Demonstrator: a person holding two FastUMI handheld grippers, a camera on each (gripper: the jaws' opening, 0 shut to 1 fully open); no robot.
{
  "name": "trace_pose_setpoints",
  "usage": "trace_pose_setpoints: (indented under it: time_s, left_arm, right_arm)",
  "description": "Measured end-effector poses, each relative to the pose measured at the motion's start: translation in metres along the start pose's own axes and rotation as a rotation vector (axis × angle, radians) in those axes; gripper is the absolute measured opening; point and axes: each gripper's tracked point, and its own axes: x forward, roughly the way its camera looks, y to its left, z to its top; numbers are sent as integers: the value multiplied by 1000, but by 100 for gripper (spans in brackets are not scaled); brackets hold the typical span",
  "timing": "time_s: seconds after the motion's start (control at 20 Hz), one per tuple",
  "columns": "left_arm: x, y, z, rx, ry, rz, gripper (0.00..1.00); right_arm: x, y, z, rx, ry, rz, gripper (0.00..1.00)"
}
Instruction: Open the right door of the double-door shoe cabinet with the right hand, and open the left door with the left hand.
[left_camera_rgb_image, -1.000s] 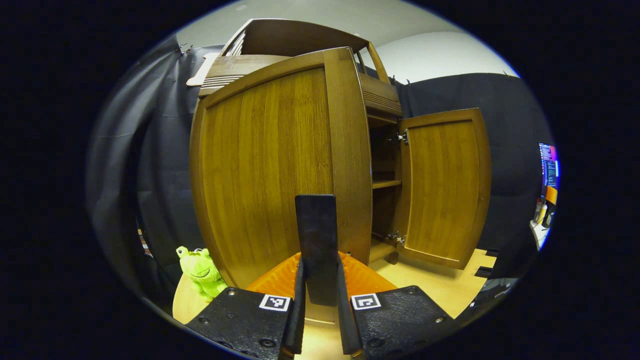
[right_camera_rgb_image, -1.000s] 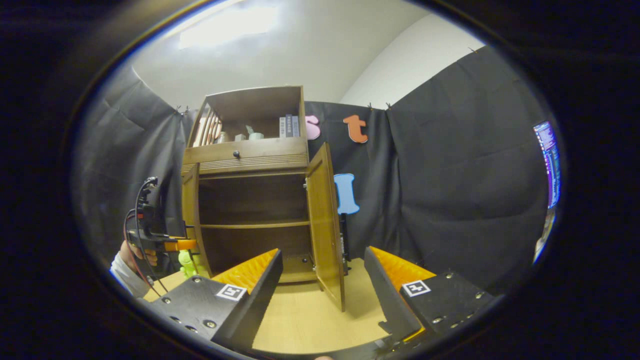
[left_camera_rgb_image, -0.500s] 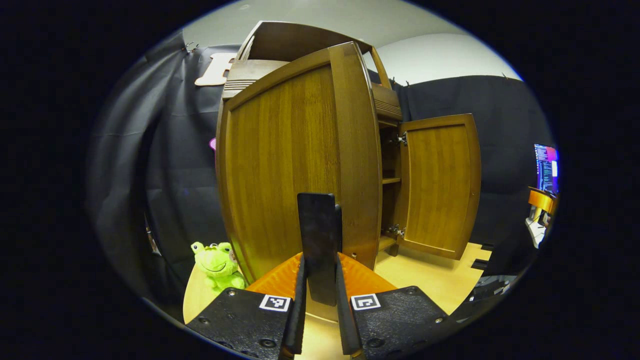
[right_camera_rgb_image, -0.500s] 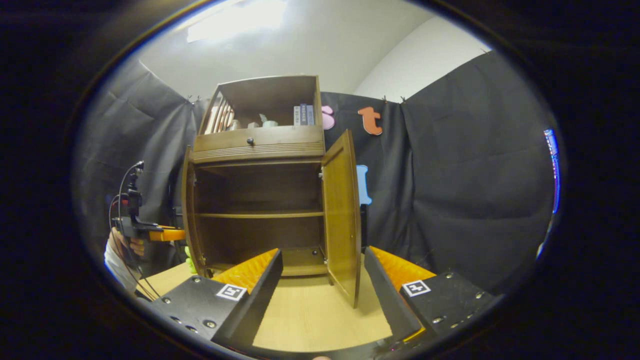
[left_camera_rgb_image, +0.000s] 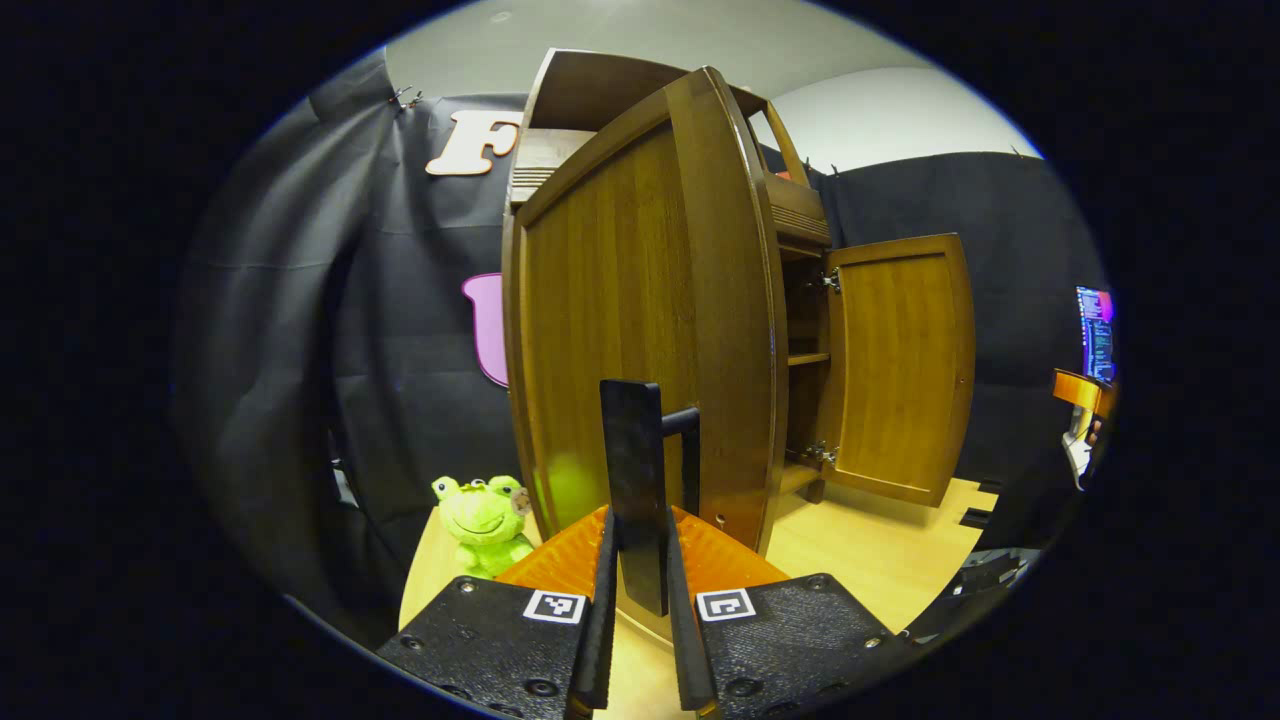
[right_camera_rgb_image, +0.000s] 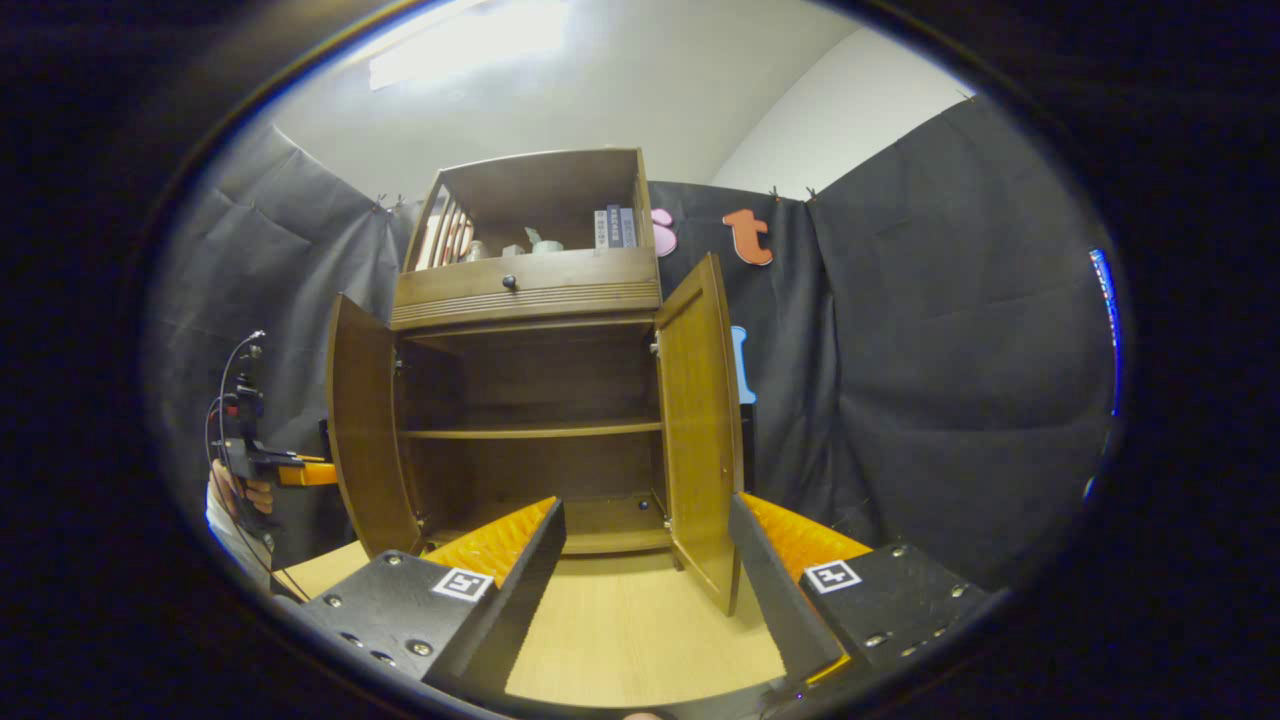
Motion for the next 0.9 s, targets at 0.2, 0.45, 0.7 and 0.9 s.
trace_pose_setpoints:
  time_s: [0.2, 0.45, 0.7, 0.9]
  left_arm:
    - [-5, 32, -9, 5, 4, 97, 25]
    - [-14, 58, -11, -24, -11, 133, 18]
    - [-22, 70, -6, -41, -45, 108, 19]
    - [-34, 77, 6, -42, -85, 123, 16]
  right_arm:
    - [10, 18, -6, 9, 21, 34, 100]
    - [14, 40, -9, -19, 27, 72, 98]
    - [18, 54, -15, -7, 30, 94, 97]
    - [24, 69, -25, -19, 38, 126, 98]
